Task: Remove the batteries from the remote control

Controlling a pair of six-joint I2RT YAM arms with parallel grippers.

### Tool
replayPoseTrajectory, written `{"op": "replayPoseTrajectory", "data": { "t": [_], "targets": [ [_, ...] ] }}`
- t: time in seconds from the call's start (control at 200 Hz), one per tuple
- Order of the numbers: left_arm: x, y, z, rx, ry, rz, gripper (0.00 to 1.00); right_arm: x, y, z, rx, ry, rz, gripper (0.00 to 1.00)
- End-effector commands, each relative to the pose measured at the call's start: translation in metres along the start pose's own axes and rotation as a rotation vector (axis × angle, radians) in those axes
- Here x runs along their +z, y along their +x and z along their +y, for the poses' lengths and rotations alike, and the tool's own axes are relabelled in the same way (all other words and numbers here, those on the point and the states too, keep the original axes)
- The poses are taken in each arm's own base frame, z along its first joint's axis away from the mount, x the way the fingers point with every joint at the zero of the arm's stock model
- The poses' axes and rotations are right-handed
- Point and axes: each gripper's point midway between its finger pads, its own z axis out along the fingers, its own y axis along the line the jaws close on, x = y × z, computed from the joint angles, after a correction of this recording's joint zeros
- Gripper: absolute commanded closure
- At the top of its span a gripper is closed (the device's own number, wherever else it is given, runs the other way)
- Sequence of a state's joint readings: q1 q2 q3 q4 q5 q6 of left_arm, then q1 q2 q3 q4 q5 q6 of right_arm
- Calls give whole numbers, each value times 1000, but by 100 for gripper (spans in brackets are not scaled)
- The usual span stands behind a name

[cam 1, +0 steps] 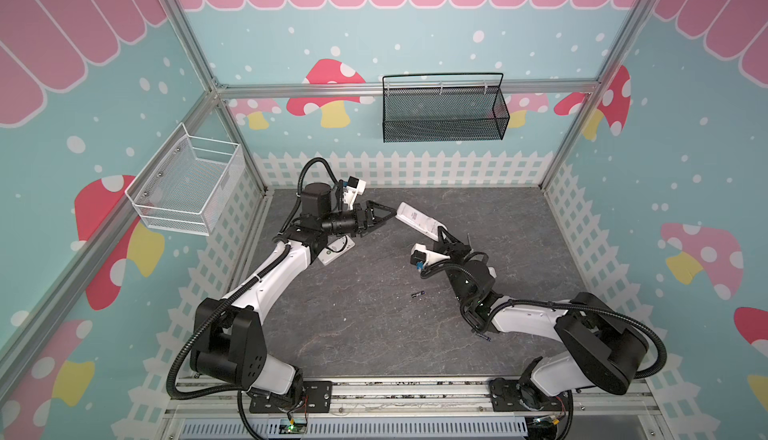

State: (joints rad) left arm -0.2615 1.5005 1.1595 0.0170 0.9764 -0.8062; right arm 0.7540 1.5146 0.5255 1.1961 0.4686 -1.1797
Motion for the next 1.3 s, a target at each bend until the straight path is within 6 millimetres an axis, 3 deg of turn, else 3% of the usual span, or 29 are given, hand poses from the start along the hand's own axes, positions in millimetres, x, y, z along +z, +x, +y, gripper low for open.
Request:
{"op": "replayPoseTrajectory", "data": {
  "t": [0.0, 0.235, 0.55, 0.615, 0.685, 0.81, 0.931, 1.071, 1.206, 1.291],
  "targets": [
    [11, -3, 0, -39, 22, -4, 10, -5, -12, -40, -147, 204, 3, 100],
    [31, 5, 13, -68, 3, 30, 17, 1, -27, -29, -149, 185, -22, 100],
    [30, 0, 22, -65, -8, 7, 69, 0, -34, -11, -131, 145, -58, 100],
    [30, 0, 27, -68, -11, -5, 77, 1, -34, -5, -101, 118, -61, 91],
    [26, -3, 29, -70, -23, -21, 86, 3, -36, 2, -70, 80, -53, 74],
    [16, -11, 34, -57, -28, -54, 94, -1, -35, 12, 2, 19, -53, 54],
    [4, -21, 36, -47, -30, -96, 99, -6, -28, 25, 103, -68, -15, 44],
    [-2, -23, 39, 2, -28, -109, 99, -19, -24, 37, 294, -185, -1, 40],
    [-2, -18, 56, 11, -73, -101, 99, -28, -25, 47, 477, -302, 30, 38],
    [-2, -11, 78, 12, -148, -93, 100, -32, -24, 52, 595, -358, 48, 38]
  ]
}}
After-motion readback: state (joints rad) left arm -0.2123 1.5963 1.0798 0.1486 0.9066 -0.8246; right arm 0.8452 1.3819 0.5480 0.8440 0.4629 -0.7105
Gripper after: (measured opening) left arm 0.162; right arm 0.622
